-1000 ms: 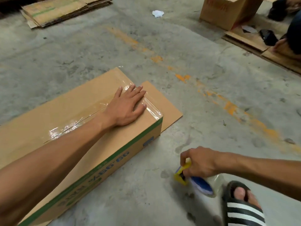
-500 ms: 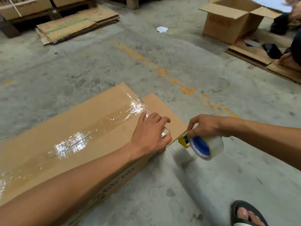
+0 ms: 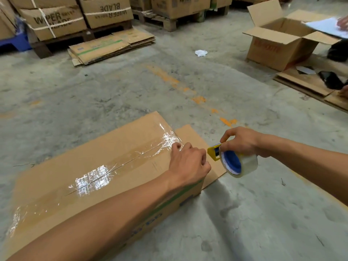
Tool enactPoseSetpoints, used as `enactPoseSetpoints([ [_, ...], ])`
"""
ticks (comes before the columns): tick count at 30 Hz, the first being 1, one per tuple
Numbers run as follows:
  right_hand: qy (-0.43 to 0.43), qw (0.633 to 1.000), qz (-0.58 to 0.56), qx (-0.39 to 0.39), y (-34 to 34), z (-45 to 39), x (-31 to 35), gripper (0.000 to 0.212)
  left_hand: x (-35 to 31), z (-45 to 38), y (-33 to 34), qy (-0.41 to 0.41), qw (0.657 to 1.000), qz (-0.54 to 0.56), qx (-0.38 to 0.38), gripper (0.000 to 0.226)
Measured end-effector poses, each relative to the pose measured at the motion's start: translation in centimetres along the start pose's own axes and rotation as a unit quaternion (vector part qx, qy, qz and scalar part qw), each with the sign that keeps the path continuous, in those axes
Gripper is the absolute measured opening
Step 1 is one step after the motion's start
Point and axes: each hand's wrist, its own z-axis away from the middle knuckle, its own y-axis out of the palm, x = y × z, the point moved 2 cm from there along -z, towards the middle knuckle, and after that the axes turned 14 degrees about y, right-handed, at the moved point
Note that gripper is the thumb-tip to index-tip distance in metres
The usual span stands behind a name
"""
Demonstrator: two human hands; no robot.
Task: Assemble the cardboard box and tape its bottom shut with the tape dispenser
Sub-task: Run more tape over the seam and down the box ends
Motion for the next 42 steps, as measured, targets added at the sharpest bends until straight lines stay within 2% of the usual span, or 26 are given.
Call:
enactPoseSetpoints([
  [3,-0.004,1.000,-0.007,-0.006,-0.2,-0.4,0.4,0.024,3.4,-0.9,-1.4,0.009,0.999,-0.032,-0.010,0.030],
  [7,-0.007,1.000,-0.011,-0.005,0.0,-1.1,0.8,0.025,10.3,-1.8,-3.4,0.004,0.997,-0.054,-0.046,0.027],
  [10,-0.008,1.000,-0.011,-0.006,0.2,-1.6,1.3,0.024,13.1,-2.5,-4.0,-0.007,0.996,-0.079,-0.036,0.032],
  [13,-0.010,1.000,-0.016,-0.003,0.4,-2.1,1.6,0.021,14.6,-3.2,-3.9,-0.088,0.992,-0.080,0.034,0.046],
  [15,-0.011,1.000,-0.019,-0.001,0.5,-2.5,1.7,0.020,15.3,-3.6,-3.8,-0.130,0.987,-0.075,0.051,0.054],
  [18,-0.013,1.000,-0.019,0.000,0.6,-3.1,1.5,0.019,16.3,-4.1,-4.0,-0.161,0.983,-0.080,0.030,0.054],
  [21,-0.005,1.000,-0.027,0.003,0.5,-3.5,1.0,0.019,17.1,-5.4,-4.4,-0.226,0.974,-0.022,-0.003,0.038],
  [23,0.003,0.999,-0.032,0.008,0.5,-3.8,0.6,0.020,17.0,-6.5,-4.1,-0.249,0.968,0.016,-0.018,0.039],
  [27,0.015,0.999,-0.033,0.011,0.5,-4.2,0.0,0.020,17.0,-7.4,-3.7,-0.229,0.969,0.064,-0.069,0.063],
  [29,0.018,0.999,-0.033,0.014,0.5,-4.3,-0.3,0.019,17.2,-7.5,-3.6,-0.200,0.973,0.067,-0.088,0.057],
  [32,0.024,0.999,-0.034,0.018,0.5,-4.6,-0.8,0.019,17.3,-7.9,-3.4,-0.155,0.983,0.015,-0.099,0.035],
  [34,0.025,0.999,-0.034,0.016,0.5,-4.8,-0.9,0.019,17.3,-8.0,-3.3,-0.131,0.986,-0.013,-0.107,0.028],
  [39,0.018,0.999,-0.038,0.015,0.7,-4.9,-0.6,0.020,16.8,-7.6,-3.4,-0.100,0.988,-0.033,-0.113,0.031],
  [42,0.011,0.999,-0.042,0.011,0.8,-4.9,-0.1,0.019,16.9,-6.7,-3.8,-0.091,0.994,-0.013,-0.055,0.038],
])
